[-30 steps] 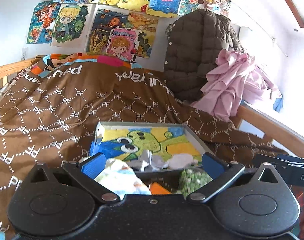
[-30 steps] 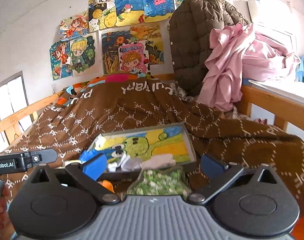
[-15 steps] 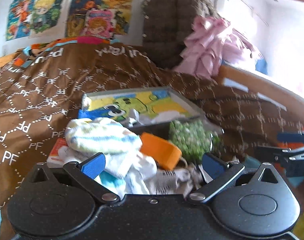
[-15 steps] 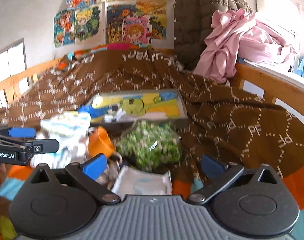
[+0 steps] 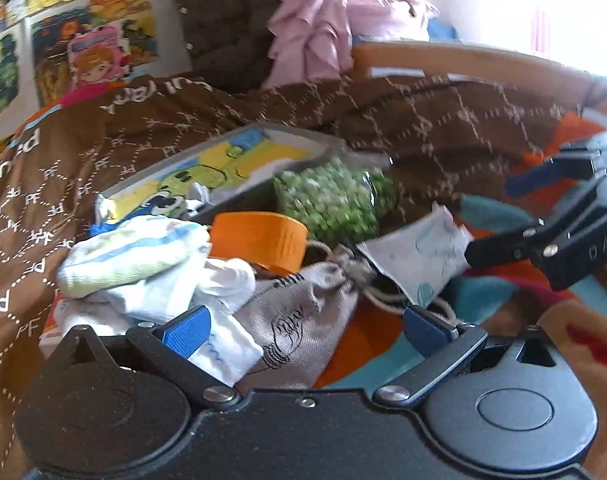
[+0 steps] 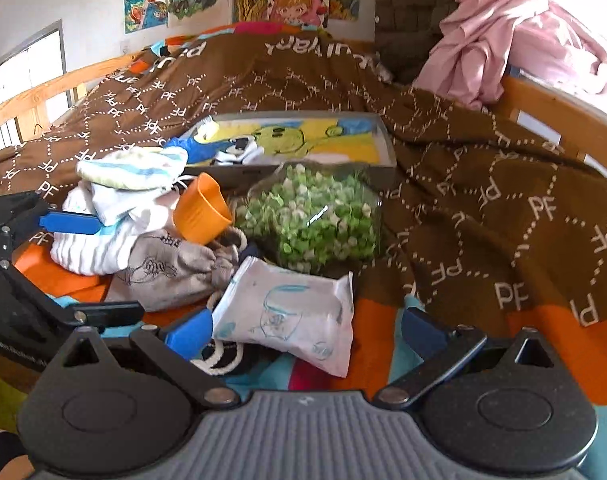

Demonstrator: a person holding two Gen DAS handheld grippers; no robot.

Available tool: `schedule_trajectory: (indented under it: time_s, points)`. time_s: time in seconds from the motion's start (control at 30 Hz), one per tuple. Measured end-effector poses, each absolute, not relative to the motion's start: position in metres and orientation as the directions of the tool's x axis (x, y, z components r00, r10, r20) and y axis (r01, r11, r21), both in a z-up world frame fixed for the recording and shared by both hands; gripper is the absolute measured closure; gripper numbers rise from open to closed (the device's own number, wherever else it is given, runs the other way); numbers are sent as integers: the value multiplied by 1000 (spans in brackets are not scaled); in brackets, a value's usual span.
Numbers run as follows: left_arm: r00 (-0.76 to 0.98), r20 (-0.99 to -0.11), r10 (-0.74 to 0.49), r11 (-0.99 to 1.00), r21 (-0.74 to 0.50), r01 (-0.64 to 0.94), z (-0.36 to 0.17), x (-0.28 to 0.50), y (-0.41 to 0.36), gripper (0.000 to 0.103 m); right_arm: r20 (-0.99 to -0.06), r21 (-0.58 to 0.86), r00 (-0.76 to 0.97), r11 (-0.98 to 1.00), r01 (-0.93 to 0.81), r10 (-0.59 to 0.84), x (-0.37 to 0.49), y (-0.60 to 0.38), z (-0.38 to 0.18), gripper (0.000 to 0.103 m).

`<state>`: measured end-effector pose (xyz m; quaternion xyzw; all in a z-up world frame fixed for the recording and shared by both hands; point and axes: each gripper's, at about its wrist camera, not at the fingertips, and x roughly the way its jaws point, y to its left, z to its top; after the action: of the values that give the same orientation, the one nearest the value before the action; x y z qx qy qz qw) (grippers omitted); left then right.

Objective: Organize soft objects
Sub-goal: 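Grasp the grey drawstring pouch with the left tool while the right tool grasps the white packet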

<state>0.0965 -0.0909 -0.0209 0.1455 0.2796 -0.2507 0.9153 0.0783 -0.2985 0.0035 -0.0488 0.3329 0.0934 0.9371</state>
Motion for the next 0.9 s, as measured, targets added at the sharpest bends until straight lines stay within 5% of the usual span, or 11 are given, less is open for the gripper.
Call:
schedule_trajectory:
  time_s: [0.47, 0.57, 0.77, 0.9]
  points:
    - [666, -683, -300, 685, 332, 648, -50, 116, -126, 29, -677, 27, 710, 970, -240, 194, 101, -302, -18, 1]
    - [681, -683, -264, 662, 386, 643, -56, 118, -130, 46, -683, 36, 702, 969, -243, 202, 109, -301, -24, 2]
    - [713, -667, -218, 645, 450, 618, -62, 117, -136, 61, -672, 153, 690, 962, -224, 268, 123, -307, -30, 16]
    - [695, -688, -208, 651, 433, 624, -63, 114, -141, 82, -674, 183, 688, 963, -198, 270, 126, -311, -33, 27]
